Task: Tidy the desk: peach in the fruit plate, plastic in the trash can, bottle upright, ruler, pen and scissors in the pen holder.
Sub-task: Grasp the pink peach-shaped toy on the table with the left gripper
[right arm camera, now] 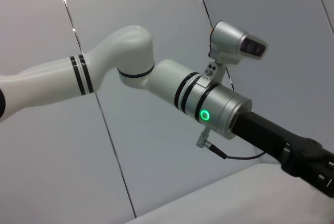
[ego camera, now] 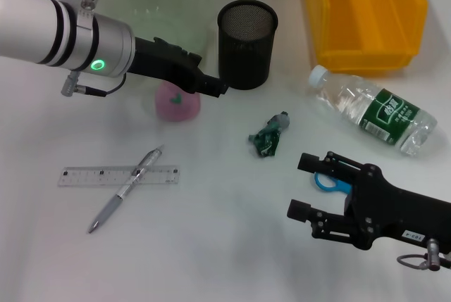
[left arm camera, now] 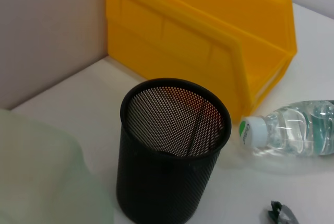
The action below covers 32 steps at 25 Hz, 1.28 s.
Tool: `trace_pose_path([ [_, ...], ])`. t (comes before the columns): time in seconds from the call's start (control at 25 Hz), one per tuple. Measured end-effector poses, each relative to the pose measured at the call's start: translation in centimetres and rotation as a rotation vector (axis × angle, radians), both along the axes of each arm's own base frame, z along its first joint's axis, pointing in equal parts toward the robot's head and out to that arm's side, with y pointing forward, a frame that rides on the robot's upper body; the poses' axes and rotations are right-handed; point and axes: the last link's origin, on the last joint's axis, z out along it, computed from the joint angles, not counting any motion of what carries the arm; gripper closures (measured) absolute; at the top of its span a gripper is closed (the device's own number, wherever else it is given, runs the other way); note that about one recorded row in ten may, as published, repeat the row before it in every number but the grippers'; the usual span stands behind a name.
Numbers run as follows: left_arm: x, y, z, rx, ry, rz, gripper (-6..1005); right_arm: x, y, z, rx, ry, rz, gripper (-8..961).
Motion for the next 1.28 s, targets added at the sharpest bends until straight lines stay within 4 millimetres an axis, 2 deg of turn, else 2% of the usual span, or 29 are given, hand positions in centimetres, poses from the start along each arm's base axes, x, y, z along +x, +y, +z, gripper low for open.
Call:
trace_pose_path([
  [0.48,-1.3,-0.2,-0.5,0.000,0.177,-0.052,221,-0.1,0.5,0.2,0.018,-0.002,0.003,130],
  [1.28,-1.1,-0.2,-2.8,0.036,0.259,-0.127,222,-0.1,0.8,0.1,0.025,-0.006,-0.004,130],
])
